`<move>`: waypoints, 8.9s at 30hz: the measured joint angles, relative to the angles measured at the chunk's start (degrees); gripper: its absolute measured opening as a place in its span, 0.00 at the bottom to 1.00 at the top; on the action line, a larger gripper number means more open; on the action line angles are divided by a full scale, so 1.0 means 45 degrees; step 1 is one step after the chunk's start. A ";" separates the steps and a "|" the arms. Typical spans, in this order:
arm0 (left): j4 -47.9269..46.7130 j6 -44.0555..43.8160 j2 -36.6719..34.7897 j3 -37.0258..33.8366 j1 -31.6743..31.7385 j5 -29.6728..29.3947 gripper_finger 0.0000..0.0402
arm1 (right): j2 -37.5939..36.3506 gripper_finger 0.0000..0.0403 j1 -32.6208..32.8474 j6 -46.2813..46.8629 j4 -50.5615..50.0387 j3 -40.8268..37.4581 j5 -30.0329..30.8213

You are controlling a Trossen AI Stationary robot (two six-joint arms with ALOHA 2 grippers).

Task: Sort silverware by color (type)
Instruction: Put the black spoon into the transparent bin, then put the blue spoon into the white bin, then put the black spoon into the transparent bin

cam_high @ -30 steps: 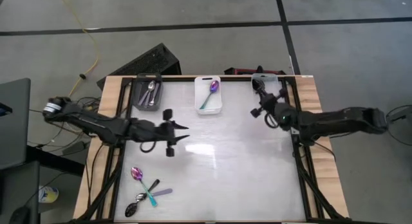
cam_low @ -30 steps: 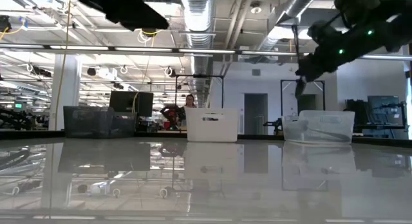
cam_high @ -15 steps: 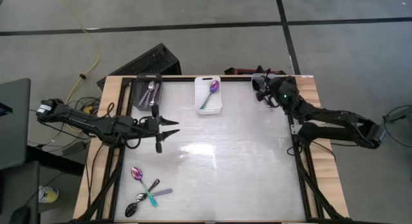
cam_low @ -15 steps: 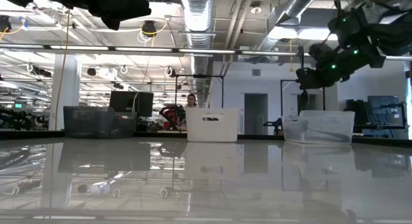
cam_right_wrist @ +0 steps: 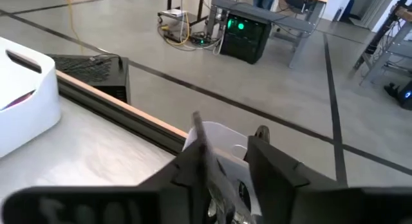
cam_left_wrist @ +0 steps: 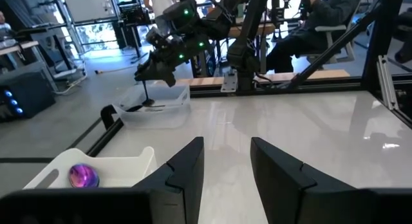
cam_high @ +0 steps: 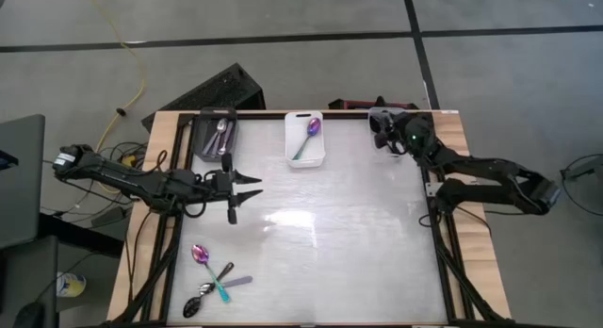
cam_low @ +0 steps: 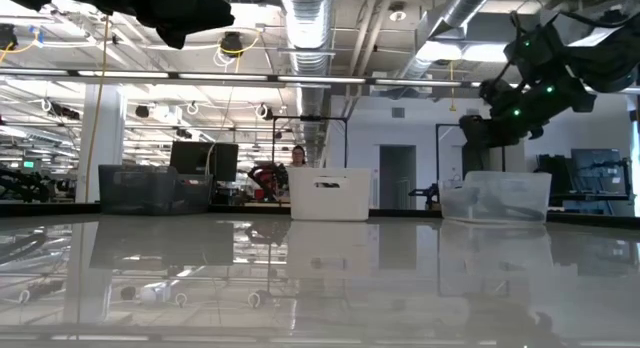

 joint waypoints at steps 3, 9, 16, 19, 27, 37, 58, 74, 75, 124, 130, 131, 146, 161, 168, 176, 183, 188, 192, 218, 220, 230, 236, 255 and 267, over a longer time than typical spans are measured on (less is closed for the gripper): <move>-0.0044 -0.0047 0.0000 0.0000 0.0000 0.0000 0.28 | -0.0370 0.42 0.0266 0.0094 -0.0191 0.0000 0.0010; -0.0189 -0.0170 0.0000 0.0000 0.0000 0.0005 0.28 | -0.1949 0.54 0.1520 0.0147 -0.1202 0.0000 0.0010; -0.0389 -0.0364 0.0005 0.0000 -0.0005 0.0024 0.28 | -0.4976 0.55 0.3617 0.1797 -0.3374 0.0000 0.0170; -0.0396 -0.0365 0.0005 0.0000 -0.0005 0.0024 0.28 | -0.6149 0.53 0.4567 0.2685 -0.4162 0.0005 -0.0312; -0.1181 -0.0726 0.0005 0.0009 -0.0005 0.0019 0.28 | -0.6138 0.49 0.7989 0.3893 -0.3595 0.0005 -0.4005; -0.4503 -0.2478 0.0010 0.0010 0.0000 0.5182 0.28 | -0.1422 0.46 1.2821 0.2301 0.1569 0.0492 -0.3112; -1.1898 -0.5381 0.3339 0.2550 -0.2777 0.8283 0.28 | 0.6780 0.45 1.4494 0.0638 0.0980 0.5710 -0.2812; -1.1643 -0.8854 0.5444 0.2545 -0.7502 0.5750 0.24 | 0.6853 0.45 1.4623 0.1482 0.0888 0.5770 -0.2812; -1.1647 -0.9009 0.5508 0.2545 -0.7721 0.5596 0.23 | 0.6853 0.45 1.4618 0.1526 0.0887 0.5770 -0.2812; -1.0780 0.3270 0.2665 0.2526 -0.3551 -0.0717 0.01 | 0.6843 0.45 1.6538 0.3339 0.1338 0.5765 -0.0802; -0.5907 1.1714 0.2780 0.2535 0.1788 0.0977 0.01 | 0.6843 0.45 1.7198 0.3776 0.1346 0.5765 0.0343; -0.5003 1.2866 0.2897 0.2535 0.2613 0.1261 0.01 | 0.6843 0.45 1.7291 0.3790 0.1367 0.5765 0.0539; -0.3400 1.8040 0.9914 0.7937 0.9282 0.7286 0.01 | 0.6848 0.45 1.6853 0.4088 0.1413 0.5756 0.1603; -0.3787 1.6325 1.2381 0.9452 0.9653 0.7633 0.00 | 0.6853 0.45 1.7032 0.4429 0.1259 0.5756 0.1559; -0.3909 1.5400 1.2371 0.9452 1.0064 0.7608 0.00 | 0.6853 0.45 1.7549 0.4432 0.1206 0.5756 0.1574; -0.4329 1.5929 1.2364 0.9452 1.0705 0.7725 0.07 | 0.6853 0.45 1.8037 0.4426 0.1118 0.5756 0.1588; -0.4328 1.5922 1.2364 0.9452 1.0692 0.7883 0.17 | 0.6853 0.45 1.8027 0.4437 0.1079 0.5756 0.1603; -0.4321 1.5883 1.2366 0.9452 1.0478 0.7750 0.21 | 0.6853 0.45 1.8032 0.4461 0.1177 0.5761 0.1603; -0.4412 1.5699 1.2094 0.9442 1.0156 0.7015 0.22 | 0.6853 0.45 1.8032 0.4461 0.1167 0.5761 0.1603; -1.6954 -0.4484 0.5661 0.7793 0.2294 0.9323 0.22 | 0.6853 0.45 1.8018 0.3416 0.0351 0.5770 0.0895; -1.6677 -0.6224 0.5615 0.7179 0.0916 0.9321 0.22 | 0.6853 0.45 1.8023 0.3419 0.0352 0.5770 0.0710; -1.2799 -1.5149 0.6092 0.5371 -0.4238 0.7209 0.22 | 0.6853 0.45 1.8023 0.3429 0.0342 0.5770 -0.0471; -1.1701 -1.8383 0.6839 0.5289 -0.5585 0.6132 0.22 | 0.6853 0.45 1.8023 0.3435 0.0317 0.5770 -0.0476; -1.0880 -2.0316 0.9961 0.5323 -0.6169 0.7318 0.22 | 0.6853 0.45 1.7649 0.3334 0.0316 0.5770 -0.0471; -1.2066 -1.9648 0.9952 0.5304 -0.6099 0.6991 0.22 | 0.6853 0.45 1.7685 0.3354 0.0327 0.5765 -0.0471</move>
